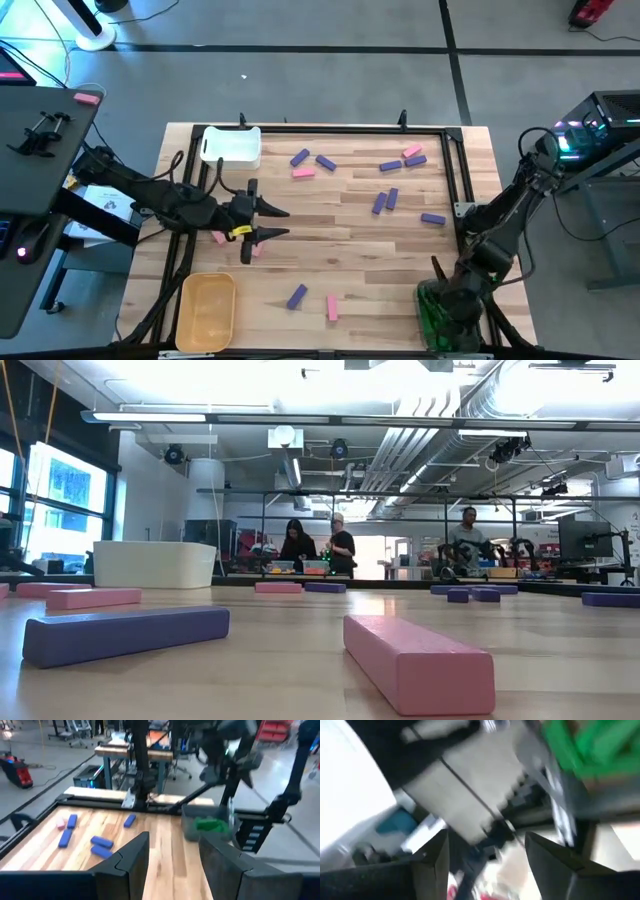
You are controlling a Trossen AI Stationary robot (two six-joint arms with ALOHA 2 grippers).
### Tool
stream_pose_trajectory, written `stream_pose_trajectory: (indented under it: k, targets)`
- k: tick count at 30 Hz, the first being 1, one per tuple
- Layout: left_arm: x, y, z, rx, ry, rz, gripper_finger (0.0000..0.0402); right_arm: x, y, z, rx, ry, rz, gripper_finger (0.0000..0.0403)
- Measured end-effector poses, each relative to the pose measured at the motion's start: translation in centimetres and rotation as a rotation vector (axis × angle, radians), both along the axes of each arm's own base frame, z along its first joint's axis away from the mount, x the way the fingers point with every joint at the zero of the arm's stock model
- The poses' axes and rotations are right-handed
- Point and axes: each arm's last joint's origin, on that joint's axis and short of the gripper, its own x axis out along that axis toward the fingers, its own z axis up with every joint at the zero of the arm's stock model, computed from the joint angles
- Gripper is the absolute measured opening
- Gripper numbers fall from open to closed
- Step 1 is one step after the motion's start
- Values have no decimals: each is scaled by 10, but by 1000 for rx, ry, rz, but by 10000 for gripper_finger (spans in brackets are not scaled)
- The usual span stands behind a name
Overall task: Sort blocks
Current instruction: Put the blue wooden block into the yellow bin
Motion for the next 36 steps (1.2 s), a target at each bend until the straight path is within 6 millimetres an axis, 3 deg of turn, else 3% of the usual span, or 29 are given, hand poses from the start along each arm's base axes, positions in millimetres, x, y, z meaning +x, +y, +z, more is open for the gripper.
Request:
stream_pose_trajectory:
  k: [5, 9, 14, 19, 24, 27, 36]
  targets:
    - [1, 0, -11, -31, 88, 18, 158, 18, -11, 6, -124, -178, -223, 197]
    - [8, -7, -32, -115, 235, 27, 158, 33, -26, 5, -293, -369, -403, 197]
    - [30, -39, -87, -154, 528, -41, 158, 49, -50, 4, -542, -526, -581, 197]
    - [57, -75, -148, -183, 827, -77, 158, 63, -73, 4, -714, -619, -616, 197]
    - [79, -88, -181, -179, 1121, 26, 158, 73, -91, 3, -762, -609, -547, 197]
    - [95, -93, -186, -251, 1120, 80, 158, 76, -98, 2, -778, -617, -488, 197]
    - [124, -95, -159, -513, 937, 160, 158, 70, -96, -1, -809, -628, -260, 197]
